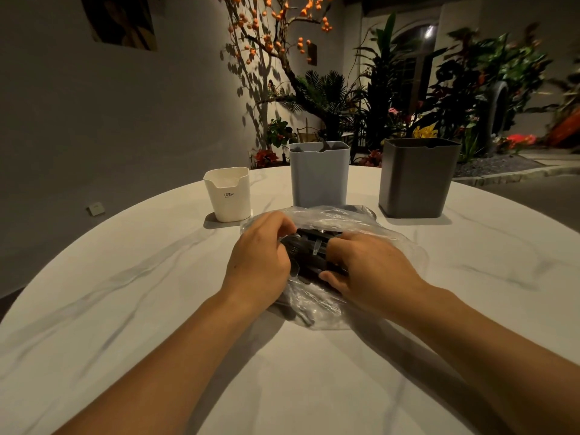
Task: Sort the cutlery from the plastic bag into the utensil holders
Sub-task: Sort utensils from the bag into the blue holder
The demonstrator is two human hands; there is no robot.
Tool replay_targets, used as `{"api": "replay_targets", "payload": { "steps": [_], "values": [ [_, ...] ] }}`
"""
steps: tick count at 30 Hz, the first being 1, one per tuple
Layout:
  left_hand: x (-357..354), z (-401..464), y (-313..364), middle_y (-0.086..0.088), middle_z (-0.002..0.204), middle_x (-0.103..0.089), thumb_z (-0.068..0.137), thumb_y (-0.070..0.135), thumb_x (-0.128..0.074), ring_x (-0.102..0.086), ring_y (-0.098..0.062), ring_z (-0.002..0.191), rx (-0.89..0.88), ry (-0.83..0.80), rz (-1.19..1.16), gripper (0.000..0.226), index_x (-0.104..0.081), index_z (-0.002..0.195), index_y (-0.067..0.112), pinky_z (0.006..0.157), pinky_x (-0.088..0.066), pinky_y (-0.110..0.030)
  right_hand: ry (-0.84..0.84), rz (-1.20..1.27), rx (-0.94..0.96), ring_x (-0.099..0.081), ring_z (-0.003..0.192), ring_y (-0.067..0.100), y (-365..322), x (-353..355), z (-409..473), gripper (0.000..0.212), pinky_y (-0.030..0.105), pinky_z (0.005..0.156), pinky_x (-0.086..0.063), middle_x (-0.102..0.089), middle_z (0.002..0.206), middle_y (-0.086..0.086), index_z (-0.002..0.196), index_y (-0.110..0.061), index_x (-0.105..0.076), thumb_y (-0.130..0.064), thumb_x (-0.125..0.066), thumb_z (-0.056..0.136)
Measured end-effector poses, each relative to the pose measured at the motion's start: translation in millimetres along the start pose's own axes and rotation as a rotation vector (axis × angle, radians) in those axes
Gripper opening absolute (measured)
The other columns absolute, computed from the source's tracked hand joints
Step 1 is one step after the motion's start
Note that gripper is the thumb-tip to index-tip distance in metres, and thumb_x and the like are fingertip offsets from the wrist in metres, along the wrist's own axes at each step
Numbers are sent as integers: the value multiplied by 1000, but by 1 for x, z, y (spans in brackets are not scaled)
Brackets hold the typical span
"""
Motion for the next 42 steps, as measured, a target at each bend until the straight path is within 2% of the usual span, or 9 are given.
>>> {"api": "replay_targets", "payload": {
  "steps": [6, 10, 13, 16, 24, 28, 34, 37, 42],
  "values": [
    [0, 0, 0, 7, 108, -60, 96, -1, -51, -57, -12, 99, -9, -2, 5, 30, -55, 101, 28, 84, -50, -19, -43, -85, -18, -56, 90, 12, -5, -3, 2, 38, 32, 82, -54, -63, 106, -8, 114, -32, -59, -62, -54, 92],
    [-2, -1, -2, 8, 109, -60, 97, 1, -51, -58, -11, 100, 5, -11, 10, 29, -54, 102, 30, 78, -42, -8, -23, -74, -13, -54, 89, 14, -6, -1, 0, 27, 31, 79, -50, -63, 106, -6, 118, -31, -56, -48, -53, 97],
    [-3, 0, -3, 7, 108, -60, 97, 0, -50, -58, -12, 99, -6, -6, 1, 29, -55, 102, 28, 79, -48, -12, -44, -29, -35, -55, 93, 16, -13, -1, 1, 25, 33, 81, -50, -60, 109, -5, 122, -28, -48, -40, -47, 100],
    [-2, -1, -1, 6, 108, -61, 95, -1, -50, -59, -12, 99, -22, -8, -9, 29, -56, 101, 27, 84, -54, -21, -60, -10, -47, -54, 83, 18, -17, -3, 3, 21, 35, 71, -45, -58, 96, -3, 119, -23, -40, -36, -41, 102],
    [-3, 0, -2, 5, 106, -61, 92, -5, -48, -58, -13, 99, -26, -22, -40, 33, -57, 99, 26, 87, -55, -25, -29, -80, -55, -62, 75, 19, -26, -12, 9, 32, 40, 72, -54, -62, 86, -4, 107, -25, -46, -54, -32, 102],
    [-3, 0, -3, 7, 108, -59, 92, -2, -51, -57, -12, 101, -35, -29, -23, 31, -56, 102, 27, 87, -53, -22, -33, -144, -58, -62, 82, 21, -25, -7, 10, 30, 39, 75, -52, -60, 91, -3, 113, -22, -48, -48, -35, 104],
    [-5, -3, 3, 8, 138, -49, 85, 22, -71, -39, -11, 132, -412, -300, 179, 55, -49, 136, 25, 115, -33, -27, -23, -148, -5, -60, 86, 19, -26, 17, 0, 25, 35, 79, -52, -62, 99, -4, 119, -26, -56, -42, -48, 102],
    [-12, -5, 8, 1, 131, -55, 97, 26, -58, -44, -16, 124, -408, -307, 275, 33, -54, 130, 19, 114, -35, -36, -56, -76, -2, -62, 101, 20, -31, 23, -1, 26, 37, 92, -52, -66, 113, -3, 125, -30, -58, -37, -53, 100],
    [-11, -2, 7, 5, 115, -54, 97, 28, -54, -45, -14, 107, -280, -344, 328, 14, -51, 111, 25, 105, -37, -33, -76, 69, 7, -59, 91, 12, -30, 34, -4, 32, 34, 85, -55, -65, 104, -10, 116, -32, -57, -56, -53, 94]
  ]
}}
Point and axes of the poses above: each hand's wrist, its own z-axis towards the middle knuckle, its own x-axis out of the back of the hand, y = z × x, the point moved 2 cm from there along z, towards the middle knuckle
